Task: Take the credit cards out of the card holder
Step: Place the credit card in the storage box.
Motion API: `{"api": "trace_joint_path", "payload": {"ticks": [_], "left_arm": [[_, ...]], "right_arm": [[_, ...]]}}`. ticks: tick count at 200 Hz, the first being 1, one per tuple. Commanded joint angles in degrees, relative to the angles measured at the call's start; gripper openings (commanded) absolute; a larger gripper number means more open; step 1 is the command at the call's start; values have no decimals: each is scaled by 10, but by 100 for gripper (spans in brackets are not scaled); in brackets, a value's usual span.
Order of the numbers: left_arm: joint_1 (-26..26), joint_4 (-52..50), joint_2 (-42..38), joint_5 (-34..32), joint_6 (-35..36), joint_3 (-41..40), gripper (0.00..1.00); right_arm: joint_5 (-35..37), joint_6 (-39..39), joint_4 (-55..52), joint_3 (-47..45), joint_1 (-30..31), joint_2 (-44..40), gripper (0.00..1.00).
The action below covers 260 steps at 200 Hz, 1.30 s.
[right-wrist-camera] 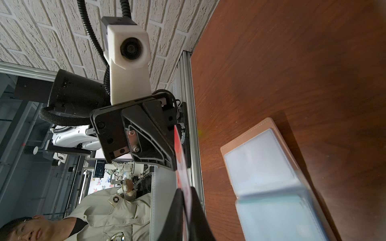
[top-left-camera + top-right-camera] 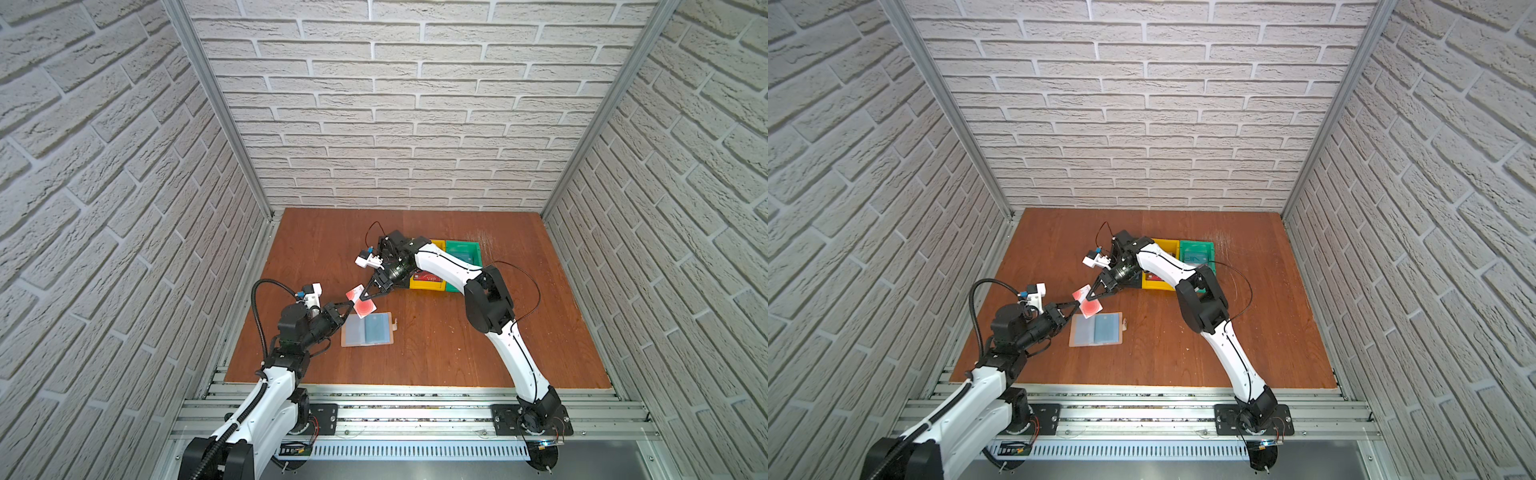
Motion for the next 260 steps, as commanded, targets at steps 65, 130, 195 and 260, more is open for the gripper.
{"api": "trace_joint_path", "payload": {"ticks": [65,130,195,260], "left_arm": [[-22,-59,-22,-17,14,-16,0],[-22,-106,-24,-18,40,8,18],[-22,-134,35,-15,71,49,18],[-22,-102,83,-6,71,69,17]], "right_arm": [[-7,-81,-80,39,-8,-21,5],[39,-355,-393,151,-52,5,5],[489,-393,-399,48,-128,-171,5],[661,-432,-334,-58,-248,-291,5]]}}
